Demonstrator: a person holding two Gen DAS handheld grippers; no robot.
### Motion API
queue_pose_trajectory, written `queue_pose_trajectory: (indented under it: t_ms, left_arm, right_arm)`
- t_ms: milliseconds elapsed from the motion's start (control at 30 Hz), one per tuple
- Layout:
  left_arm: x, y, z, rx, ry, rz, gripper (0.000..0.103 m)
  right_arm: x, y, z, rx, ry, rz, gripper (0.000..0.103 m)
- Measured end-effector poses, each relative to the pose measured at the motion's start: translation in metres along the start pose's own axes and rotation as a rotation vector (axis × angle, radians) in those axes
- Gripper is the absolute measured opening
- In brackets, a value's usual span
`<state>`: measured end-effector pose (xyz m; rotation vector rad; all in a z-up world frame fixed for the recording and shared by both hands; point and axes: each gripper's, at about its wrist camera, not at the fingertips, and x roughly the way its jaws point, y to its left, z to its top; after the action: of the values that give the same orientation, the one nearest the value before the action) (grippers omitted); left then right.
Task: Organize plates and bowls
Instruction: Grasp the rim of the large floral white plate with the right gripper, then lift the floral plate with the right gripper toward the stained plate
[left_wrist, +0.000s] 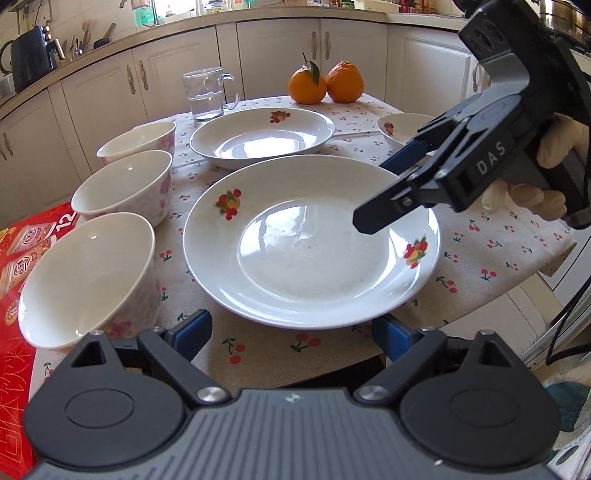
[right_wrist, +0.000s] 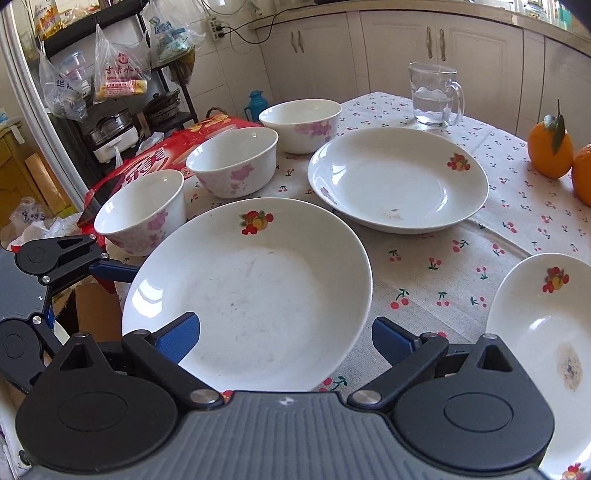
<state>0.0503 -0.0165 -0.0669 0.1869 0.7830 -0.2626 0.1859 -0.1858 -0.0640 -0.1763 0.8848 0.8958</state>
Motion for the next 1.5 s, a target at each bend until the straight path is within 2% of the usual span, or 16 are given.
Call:
queue_pose_trajectory:
  t_ms: [300,700,1167,1500]
  left_arm:
    - [0.003,0.0,0.001,-0.011,-0.007,-0.025,0.093]
    - [0.004,-0.002,0.002,0.002,-0.019,-0.042,0.092]
    - [0.005,-0.001,0.003,0.009,-0.023,-0.055,0.092]
    - [0.005,0.0,0.004,0.016,-0.021,-0.065,0.091]
  right_arm:
    - [0.024,-0.017,0.019,-0.023,0.056,0.05,0.088]
    - [0.043,-0.029,0.043,-0.056,0.098,0.129,0.08]
    - [0.051,-0.044,0.056,0.017,0.139,0.239,0.079]
    - [0.051,-0.041,0.058,-0.004,0.162,0.227,0.08]
